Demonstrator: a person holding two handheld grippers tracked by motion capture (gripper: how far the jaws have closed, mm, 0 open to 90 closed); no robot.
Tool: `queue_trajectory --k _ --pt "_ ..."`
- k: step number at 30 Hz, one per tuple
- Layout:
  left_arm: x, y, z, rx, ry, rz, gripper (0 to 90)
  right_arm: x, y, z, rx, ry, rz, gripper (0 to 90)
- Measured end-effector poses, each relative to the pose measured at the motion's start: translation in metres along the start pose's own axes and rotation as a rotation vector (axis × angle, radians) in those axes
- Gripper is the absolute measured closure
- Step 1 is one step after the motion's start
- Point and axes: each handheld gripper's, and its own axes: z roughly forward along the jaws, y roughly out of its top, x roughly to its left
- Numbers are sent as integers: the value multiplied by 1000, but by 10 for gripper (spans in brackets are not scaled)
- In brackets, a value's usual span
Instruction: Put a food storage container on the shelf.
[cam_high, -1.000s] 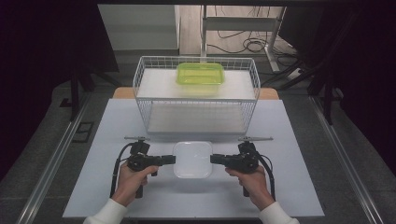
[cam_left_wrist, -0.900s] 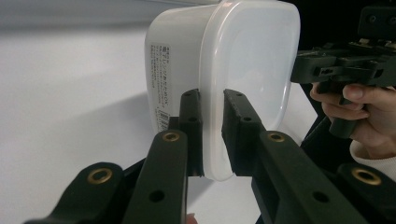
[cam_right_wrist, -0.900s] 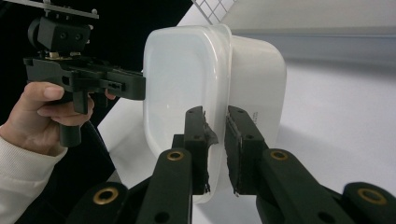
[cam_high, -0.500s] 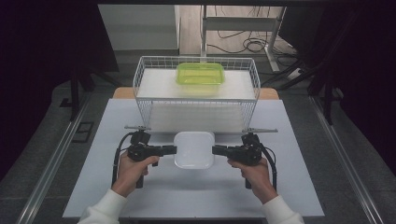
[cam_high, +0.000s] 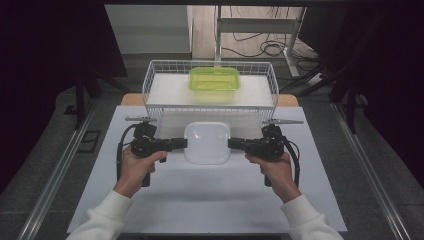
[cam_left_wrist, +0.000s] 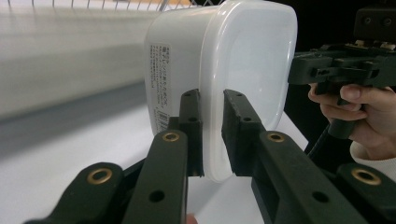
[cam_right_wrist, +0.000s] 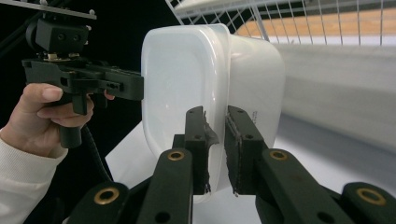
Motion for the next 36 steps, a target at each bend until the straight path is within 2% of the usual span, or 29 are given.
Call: queue_trajectory --k 8,21,31,36 --pt "-7 19 -6 -27 7 27 785 7 21 -6 -28 -1 -32 788" --pt "-16 44 -12 -55 10 57 785 13 45 -13 -56 -5 -56 788" --pt "-25 71 -17 -73 16 93 785 16 70 -20 -82 -9 -80 789" --pt "-24 87 -14 -74 22 101 785 12 85 -21 -94 -8 -80 790"
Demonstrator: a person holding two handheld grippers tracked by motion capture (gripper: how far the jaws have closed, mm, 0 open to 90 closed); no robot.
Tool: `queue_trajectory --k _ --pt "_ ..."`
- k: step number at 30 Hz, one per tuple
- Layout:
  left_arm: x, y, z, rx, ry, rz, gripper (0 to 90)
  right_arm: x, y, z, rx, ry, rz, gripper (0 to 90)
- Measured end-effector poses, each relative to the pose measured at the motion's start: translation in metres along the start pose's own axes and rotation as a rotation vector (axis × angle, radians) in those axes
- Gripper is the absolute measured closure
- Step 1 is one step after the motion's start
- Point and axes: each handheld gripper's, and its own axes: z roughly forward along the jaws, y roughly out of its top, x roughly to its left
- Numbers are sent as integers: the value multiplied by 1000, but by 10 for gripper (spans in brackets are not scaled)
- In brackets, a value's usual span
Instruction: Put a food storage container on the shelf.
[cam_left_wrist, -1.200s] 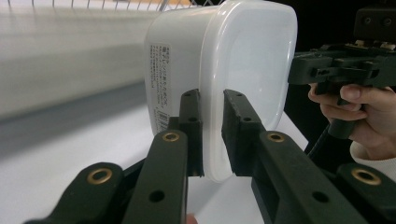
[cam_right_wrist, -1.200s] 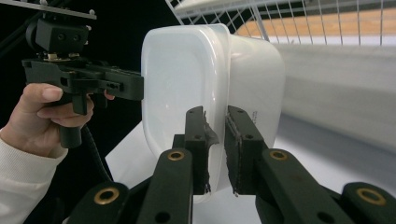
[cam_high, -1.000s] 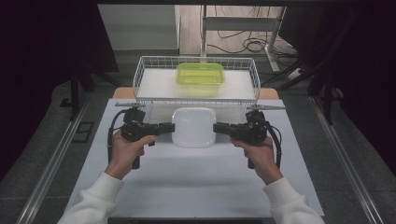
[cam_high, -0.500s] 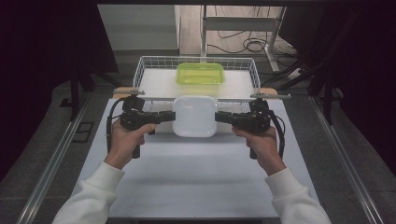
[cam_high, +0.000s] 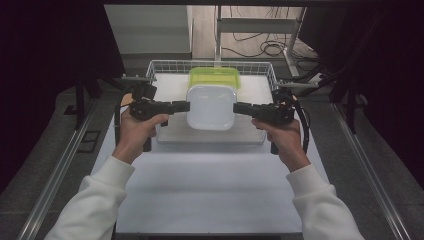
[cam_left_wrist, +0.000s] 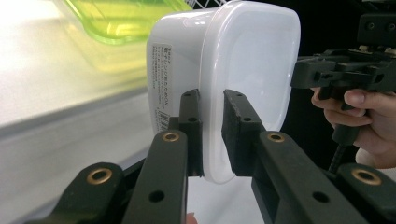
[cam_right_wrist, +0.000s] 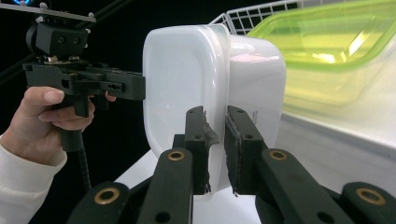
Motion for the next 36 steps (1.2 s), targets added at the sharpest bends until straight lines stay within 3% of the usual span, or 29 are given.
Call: queue_trajectory --k 8,19,36 --pt "0 24 2 -13 4 18 785 -4 22 -1 -14 -7 -10 790" --pt "9 55 4 -33 10 11 784 -13 56 6 -21 -2 -11 790" --pt "24 87 22 -23 22 -15 782 -38 85 17 -19 -9 27 792"
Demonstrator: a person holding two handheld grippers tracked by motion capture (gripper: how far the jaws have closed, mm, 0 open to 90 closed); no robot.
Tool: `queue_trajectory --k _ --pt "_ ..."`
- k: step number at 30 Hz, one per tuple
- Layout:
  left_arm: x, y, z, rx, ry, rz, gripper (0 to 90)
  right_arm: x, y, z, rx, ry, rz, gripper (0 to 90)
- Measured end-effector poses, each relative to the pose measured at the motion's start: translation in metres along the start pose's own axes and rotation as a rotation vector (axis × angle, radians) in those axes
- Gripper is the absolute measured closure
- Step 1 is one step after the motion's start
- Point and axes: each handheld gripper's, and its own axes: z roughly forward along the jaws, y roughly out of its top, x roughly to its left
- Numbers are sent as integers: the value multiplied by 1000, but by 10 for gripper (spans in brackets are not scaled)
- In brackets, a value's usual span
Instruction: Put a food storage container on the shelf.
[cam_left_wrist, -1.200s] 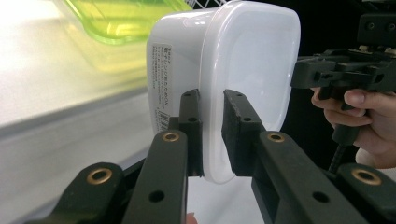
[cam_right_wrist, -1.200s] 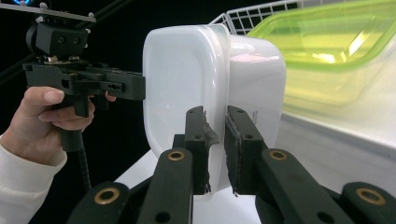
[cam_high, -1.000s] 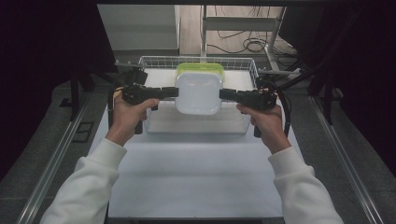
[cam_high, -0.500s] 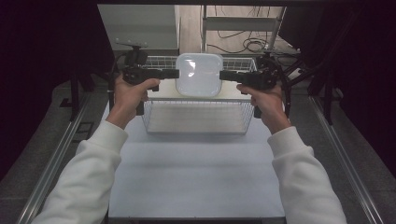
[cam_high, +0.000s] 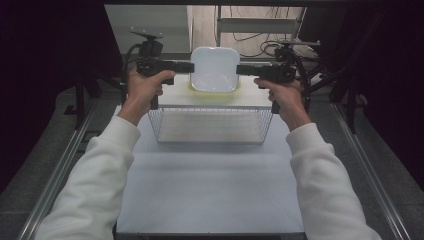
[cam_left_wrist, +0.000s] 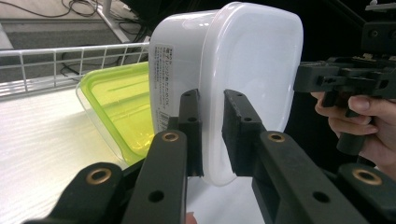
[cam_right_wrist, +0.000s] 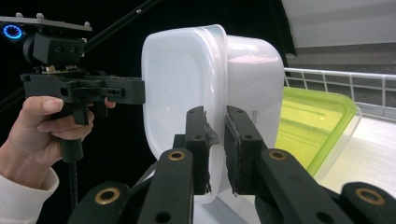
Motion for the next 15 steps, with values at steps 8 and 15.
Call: queue_trajectory --k 8,15 --pt "10 9 9 9 -4 -44 780 -9 13 7 26 -13 41 792" --pt "18 10 17 32 -17 -87 782 -21 14 13 47 -26 98 791"
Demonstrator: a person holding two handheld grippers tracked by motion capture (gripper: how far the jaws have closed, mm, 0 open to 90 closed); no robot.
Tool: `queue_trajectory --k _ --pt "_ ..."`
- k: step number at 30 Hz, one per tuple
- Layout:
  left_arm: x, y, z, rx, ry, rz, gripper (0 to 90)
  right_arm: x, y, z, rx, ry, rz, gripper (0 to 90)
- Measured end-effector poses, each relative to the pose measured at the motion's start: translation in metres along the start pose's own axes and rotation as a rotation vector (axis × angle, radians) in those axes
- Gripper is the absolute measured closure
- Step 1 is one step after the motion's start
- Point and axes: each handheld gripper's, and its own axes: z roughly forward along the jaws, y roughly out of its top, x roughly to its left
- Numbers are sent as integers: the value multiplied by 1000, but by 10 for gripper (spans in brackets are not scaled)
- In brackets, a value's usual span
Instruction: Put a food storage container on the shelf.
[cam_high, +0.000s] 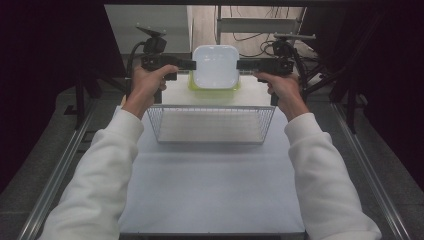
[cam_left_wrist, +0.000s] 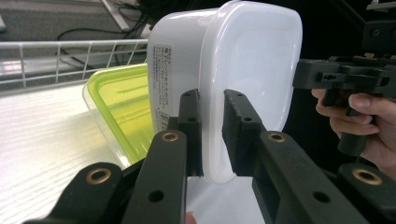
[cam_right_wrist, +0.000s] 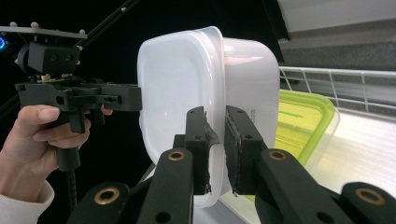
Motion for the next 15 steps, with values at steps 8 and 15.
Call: queue_trajectory --k 8,15 --pt "8 8 3 14 -29 -71 781 -9 10 6 16 4 82 781" --pt "25 16 9 23 -90 -177 782 -19 17 12 24 5 181 770"
